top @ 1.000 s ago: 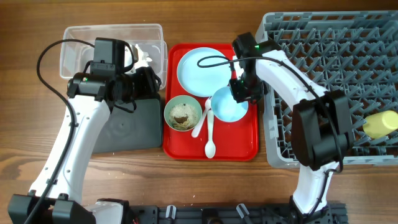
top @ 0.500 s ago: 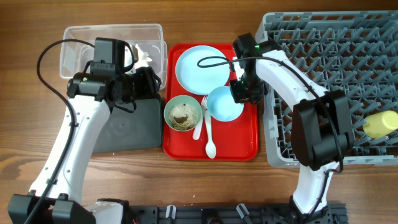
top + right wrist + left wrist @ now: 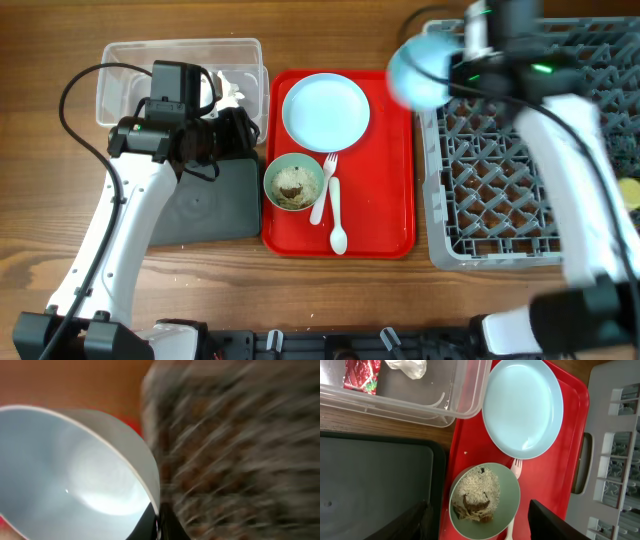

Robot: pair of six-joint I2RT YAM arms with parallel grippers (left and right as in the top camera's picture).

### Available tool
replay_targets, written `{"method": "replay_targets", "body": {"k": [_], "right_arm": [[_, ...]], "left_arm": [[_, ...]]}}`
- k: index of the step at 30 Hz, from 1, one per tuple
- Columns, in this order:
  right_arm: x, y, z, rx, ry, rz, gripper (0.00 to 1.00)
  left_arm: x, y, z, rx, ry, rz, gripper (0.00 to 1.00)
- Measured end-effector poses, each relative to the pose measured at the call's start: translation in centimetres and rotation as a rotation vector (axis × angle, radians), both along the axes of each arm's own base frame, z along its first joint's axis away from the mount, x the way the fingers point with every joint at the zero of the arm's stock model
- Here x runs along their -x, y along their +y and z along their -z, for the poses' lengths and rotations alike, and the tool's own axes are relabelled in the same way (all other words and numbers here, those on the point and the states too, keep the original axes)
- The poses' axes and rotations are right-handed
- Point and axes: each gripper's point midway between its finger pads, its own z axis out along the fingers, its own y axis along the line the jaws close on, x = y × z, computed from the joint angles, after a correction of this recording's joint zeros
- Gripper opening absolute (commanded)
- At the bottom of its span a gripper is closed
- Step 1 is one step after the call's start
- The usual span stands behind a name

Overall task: Sort waste into correct bins and load items into the dishwasher rack
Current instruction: 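Lift the blue bowl with the right gripper and place it in the rack, then reach the right gripper to the light-blue plate and grasp its edge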

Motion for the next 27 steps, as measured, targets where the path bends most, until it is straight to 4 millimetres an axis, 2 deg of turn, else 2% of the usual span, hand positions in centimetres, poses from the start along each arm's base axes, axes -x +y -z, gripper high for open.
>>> {"method": "replay_targets", "body": {"k": [2,4,9,16,19,22,24,27], "right_arm": [[-0.6,-3.1,-3.2,0.065,-0.115,0.08,0.04],[-1.2,-6.5,-5.1,0.156,-0.187,0.161,0.04],[-2.1,-13.2,-7.0,0.36,-0.248,0.32,0.04],[-1.7,-22.7,-8.9,0.632,-0.274,0.608,0.04],[-1.7,-25.8,-8.3,0.754,-0.235,0.71,0.04],[-1.5,-28.4,-6.5,0.851,-0.165,0.815,0.04],[-1.0,-30.3,-4.0,0.929,-0.065,0.875,0.04],[-0.6,-31.6,-1.9,0.976,0.015,0.908,0.04]], "left_arm": [[0.0,0.0,0.0,0.0,0.0,0.0,0.63],[0.0,0.0,0.0,0.0,0.0,0.0,0.63],[0.0,0.0,0.0,0.0,0.0,0.0,0.63],[0.0,0.0,0.0,0.0,0.002,0.0,0.63],[0.0,0.0,0.0,-0.001,0.002,0.0,0.62],[0.0,0.0,0.0,-0.001,0.002,0.0,0.62],[0.1,0.0,0.0,-0.001,0.003,0.0,0.62],[0.1,0.0,0.0,-0.001,0.003,0.0,0.63]]}}
